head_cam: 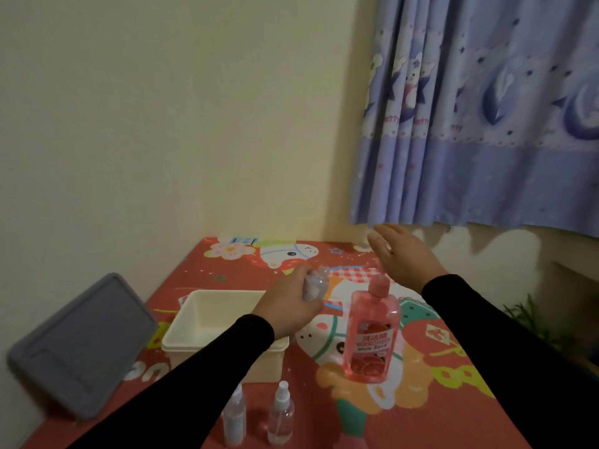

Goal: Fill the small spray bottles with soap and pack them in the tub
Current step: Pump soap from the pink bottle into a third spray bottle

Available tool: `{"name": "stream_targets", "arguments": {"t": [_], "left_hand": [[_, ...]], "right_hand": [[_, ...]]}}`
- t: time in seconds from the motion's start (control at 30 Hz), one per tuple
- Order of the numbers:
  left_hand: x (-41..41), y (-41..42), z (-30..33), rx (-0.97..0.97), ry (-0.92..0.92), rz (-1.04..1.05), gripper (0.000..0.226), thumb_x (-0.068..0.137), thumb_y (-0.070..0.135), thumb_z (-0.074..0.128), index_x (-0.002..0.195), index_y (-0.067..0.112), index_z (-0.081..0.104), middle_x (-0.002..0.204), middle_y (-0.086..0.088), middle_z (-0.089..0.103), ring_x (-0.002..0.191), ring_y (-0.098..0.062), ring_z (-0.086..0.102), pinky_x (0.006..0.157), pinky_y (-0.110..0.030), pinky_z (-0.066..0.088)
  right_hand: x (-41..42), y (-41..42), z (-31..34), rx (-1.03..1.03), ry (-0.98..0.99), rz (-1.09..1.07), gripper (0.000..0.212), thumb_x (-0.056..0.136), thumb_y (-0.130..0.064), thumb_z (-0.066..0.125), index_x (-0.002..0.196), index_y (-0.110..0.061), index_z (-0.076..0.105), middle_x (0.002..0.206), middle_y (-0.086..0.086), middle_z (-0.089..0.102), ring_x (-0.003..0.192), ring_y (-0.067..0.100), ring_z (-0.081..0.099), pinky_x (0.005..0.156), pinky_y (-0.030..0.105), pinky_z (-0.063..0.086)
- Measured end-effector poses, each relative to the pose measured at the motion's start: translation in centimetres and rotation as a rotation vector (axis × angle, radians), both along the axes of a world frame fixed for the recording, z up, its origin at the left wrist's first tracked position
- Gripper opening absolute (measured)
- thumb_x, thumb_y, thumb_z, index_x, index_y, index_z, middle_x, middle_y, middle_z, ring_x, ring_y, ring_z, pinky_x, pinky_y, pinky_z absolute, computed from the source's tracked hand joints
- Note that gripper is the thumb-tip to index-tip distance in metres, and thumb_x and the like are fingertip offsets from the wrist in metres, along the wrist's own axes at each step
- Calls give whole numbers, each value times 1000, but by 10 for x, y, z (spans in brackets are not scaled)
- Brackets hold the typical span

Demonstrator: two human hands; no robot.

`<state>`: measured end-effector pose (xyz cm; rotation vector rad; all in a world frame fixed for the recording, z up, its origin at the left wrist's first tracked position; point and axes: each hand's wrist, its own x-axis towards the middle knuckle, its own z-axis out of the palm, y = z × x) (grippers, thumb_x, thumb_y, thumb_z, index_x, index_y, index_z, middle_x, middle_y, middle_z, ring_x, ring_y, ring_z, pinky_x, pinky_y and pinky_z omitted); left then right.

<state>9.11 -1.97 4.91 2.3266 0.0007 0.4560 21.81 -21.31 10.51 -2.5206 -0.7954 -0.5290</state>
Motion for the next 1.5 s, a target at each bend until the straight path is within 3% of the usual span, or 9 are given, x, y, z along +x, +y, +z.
{"name": "stream_targets", "arguments": {"t": [0.17,0.33,0.5,0.6,0.77,0.93,1.03,1.2,1.5], "left_hand": [[30,-16,-3,90,68,1,33,84,28,63,107,22,40,89,1,57,71,-13,53,54,-26,35],[48,-27,2,199,99,-24,31,88,26,60,109,22,38,91,0,55,78,-22,53,61,-30,37],[56,-37,10,250,83,-49,39,89,26,58,122,21,40,103,-1,57,84,-22,52,67,-31,40],[60,-37,11,241,55,-52,42,87,25,59,126,23,41,112,-3,57,91,-22,52,72,-33,42],[66,-37,9,237,28,-80,50,87,31,56,135,28,39,124,-3,51,109,-24,51,88,-35,44],[69,-35,9,273,56,-107,55,92,36,51,143,29,32,135,-4,45,121,-25,46,97,-37,41],[67,-34,10,317,65,-114,54,95,37,48,145,29,29,137,-5,43,125,-25,44,96,-35,39],[66,-32,14,414,87,-137,58,99,40,43,152,27,21,147,-6,38,134,-25,37,104,-36,34],[61,-32,13,438,175,-151,59,101,41,41,153,24,18,156,-4,29,142,-22,28,110,-34,27]], "right_hand": [[23,2,7,67,147,-45,34,102,-33,33,73,-26,47,97,11,59,92,25,50,77,30,32],[37,9,11,43,244,-79,43,102,-42,25,77,-17,50,95,14,62,98,33,59,84,36,41],[35,19,8,-67,375,-84,51,105,-36,18,128,-4,51,130,20,56,123,36,50,100,39,36],[35,21,5,-102,399,-67,49,106,-28,16,135,-2,45,138,25,50,126,37,48,103,41,37],[41,23,-1,-41,424,-80,35,103,-8,24,129,2,44,136,22,51,121,33,51,97,36,39],[46,22,-8,16,464,-68,35,103,-13,27,134,-4,41,126,22,57,112,35,56,96,40,43],[48,21,-9,-44,452,-43,38,105,-33,24,112,-10,55,112,15,61,105,29,57,97,37,39],[52,24,-16,-83,446,-68,38,104,-20,26,135,-6,44,132,20,56,119,33,53,102,41,40],[44,28,-20,-189,476,-60,41,105,-22,25,132,-5,50,136,16,54,122,32,52,103,39,39]]}}
